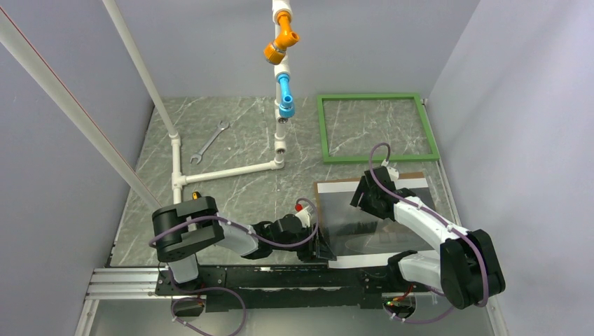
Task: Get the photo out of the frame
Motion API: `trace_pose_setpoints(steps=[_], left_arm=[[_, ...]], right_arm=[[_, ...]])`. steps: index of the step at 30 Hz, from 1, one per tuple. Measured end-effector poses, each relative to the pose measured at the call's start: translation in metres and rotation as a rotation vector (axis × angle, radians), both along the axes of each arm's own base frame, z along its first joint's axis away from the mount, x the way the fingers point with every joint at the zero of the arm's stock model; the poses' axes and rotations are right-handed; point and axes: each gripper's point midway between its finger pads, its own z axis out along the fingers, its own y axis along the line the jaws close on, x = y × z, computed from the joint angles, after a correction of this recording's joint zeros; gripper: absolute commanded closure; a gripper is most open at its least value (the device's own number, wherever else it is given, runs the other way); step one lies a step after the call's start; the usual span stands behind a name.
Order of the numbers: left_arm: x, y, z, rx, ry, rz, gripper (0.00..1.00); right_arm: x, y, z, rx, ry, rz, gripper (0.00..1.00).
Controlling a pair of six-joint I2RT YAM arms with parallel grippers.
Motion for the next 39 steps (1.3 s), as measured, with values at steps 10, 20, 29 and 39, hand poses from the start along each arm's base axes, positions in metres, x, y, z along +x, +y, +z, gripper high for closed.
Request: trace_pose_setpoints(steps=[10,20,29,39], left_arm=[[0.003,-0.001,-0.009,0.006,0.025,0.007,0.63],[0.005,0.000,-0.017,0.019,0.052,0.018,0.64],[0.009,0.000,-0.018,0.018,0.052,0.025,0.63],[0.017,-0.005,-0.005,-0.040,0.035,0.043,0.66]], right_arm=[[-0.001,0.000,0.000,0.000,-0.001,0.000,0.30],[-0.001,0.000,-0.001,0.001,-0.003,0.000,0.30],[0.001,0.000,-0.002,0.001,-0.005,0.001,0.30],[0.005,0.001,-0.002,0.000,-0.012,0.007,0.30]])
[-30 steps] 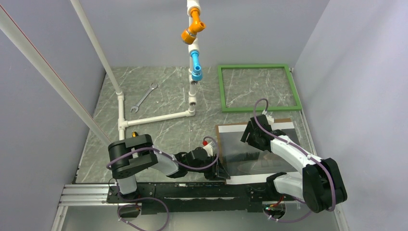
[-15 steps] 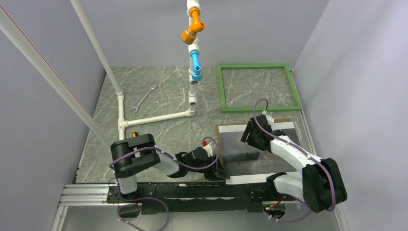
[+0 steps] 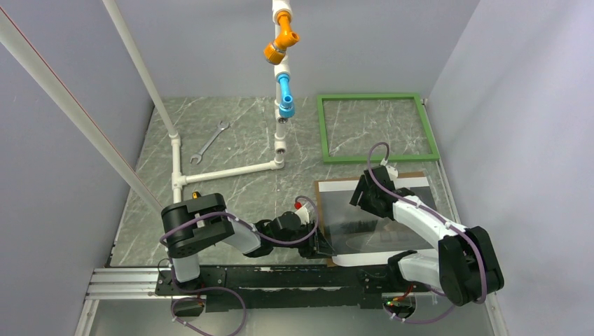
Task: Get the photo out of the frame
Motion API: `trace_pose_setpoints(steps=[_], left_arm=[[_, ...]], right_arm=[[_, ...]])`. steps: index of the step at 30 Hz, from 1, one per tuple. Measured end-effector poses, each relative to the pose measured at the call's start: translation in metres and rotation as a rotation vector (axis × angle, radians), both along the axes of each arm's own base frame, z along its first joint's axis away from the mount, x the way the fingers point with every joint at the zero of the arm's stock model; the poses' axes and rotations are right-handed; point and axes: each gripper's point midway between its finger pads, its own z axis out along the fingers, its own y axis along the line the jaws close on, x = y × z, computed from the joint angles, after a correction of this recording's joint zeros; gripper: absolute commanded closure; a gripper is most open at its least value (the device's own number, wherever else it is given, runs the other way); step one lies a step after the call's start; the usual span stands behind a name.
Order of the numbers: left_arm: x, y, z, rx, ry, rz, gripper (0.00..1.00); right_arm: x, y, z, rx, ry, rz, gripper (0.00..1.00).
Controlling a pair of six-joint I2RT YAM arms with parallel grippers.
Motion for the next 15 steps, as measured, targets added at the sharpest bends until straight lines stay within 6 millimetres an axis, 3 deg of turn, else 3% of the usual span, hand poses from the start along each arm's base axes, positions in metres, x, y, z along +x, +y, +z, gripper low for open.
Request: trace_pose_setpoints(steps=[7,15], left_arm=[[0.003,0.001,-0.001,0.006,0.038,0.027,0.63],[0.004,0.005,-0.014,0.038,0.098,0.056,0.70]], right_arm=[[0.001,0.000,0.000,0.000,-0.001,0.002,0.30],[0.001,0.000,0.000,0.000,-0.001,0.002,0.30]])
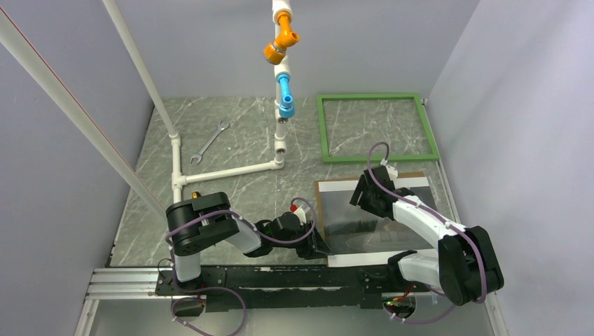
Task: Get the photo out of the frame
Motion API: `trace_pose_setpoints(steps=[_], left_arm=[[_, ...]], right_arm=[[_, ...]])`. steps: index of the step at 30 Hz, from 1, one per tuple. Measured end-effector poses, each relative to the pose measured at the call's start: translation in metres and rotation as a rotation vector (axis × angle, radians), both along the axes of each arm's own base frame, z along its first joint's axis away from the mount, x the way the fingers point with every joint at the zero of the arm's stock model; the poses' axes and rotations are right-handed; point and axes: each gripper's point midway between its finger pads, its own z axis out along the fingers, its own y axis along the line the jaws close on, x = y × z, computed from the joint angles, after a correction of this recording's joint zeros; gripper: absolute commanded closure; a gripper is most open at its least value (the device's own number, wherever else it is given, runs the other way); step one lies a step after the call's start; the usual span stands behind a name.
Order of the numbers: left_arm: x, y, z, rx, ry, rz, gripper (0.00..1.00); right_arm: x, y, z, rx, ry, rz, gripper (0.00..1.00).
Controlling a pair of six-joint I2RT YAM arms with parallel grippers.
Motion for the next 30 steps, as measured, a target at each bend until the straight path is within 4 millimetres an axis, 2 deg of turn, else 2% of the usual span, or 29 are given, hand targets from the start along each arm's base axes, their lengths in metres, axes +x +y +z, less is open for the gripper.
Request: trace_pose_setpoints(steps=[6,10,17,21,23,26,30], left_arm=[[0.0022,-0.0003,-0.0061,0.001,0.010,0.005,0.76],[0.0037,-0.0003,-0.0062,0.000,0.009,0.008,0.83],[0.0060,-0.0026,-0.0099,-0.015,0.009,0.012,0.80],[0.0065,-0.0036,-0.0089,-0.023,0.009,0.012,0.83],[0.0068,-0.0036,-0.0089,-0.023,0.008,0.012,0.86],[0.0075,-0.0034,-0.0090,-0.023,0.008,0.014,1.00],[0.0085,-0.0028,-0.0095,-0.020,0.001,0.014,1.00]], right_arm=[[0.0001,0.0000,0.0000,0.000,0.000,0.000,0.30],[0.0001,0.0000,0.0000,0.000,0.000,0.000,0.30],[0.0002,0.0000,0.0001,0.000,-0.001,0.000,0.30],[0.0002,-0.0001,0.0001,0.000,-0.001,-0.001,0.30],[0.0002,0.0000,0.0001,0.000,-0.001,0.000,0.30],[0.0003,0.0000,0.0001,0.000,-0.001,0.000,0.30],[0.0003,-0.0001,0.0001,0.000,-0.001,-0.001,0.30]])
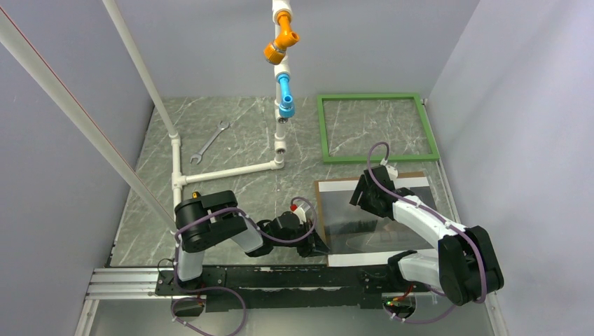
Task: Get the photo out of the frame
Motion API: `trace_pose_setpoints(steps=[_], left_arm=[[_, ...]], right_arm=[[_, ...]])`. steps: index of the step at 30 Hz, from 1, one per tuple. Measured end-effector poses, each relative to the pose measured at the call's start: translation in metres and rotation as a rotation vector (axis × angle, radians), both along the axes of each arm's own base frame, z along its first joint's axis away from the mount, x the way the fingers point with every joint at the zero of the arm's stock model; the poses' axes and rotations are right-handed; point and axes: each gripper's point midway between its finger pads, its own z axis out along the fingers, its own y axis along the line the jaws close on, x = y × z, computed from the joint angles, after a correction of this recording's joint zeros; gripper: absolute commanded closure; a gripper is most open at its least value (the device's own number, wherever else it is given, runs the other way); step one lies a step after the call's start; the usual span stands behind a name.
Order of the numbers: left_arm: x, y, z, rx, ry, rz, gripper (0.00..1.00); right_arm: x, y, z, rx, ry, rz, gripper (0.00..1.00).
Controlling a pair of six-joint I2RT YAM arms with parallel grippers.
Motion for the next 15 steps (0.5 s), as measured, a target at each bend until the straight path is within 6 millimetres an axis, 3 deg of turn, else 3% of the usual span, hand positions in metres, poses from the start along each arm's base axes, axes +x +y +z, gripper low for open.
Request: trace_pose_setpoints(steps=[4,15], left_arm=[[0.002,0.002,0.003,0.001,-0.015,0.006,1.00],[0.012,0.014,0.036,-0.008,-0.116,0.053,1.00]], right_arm=[[0.000,0.000,0.000,0.001,-0.003,0.000,0.30],[0.001,0.006,0.002,0.026,-0.005,0.018,0.27]])
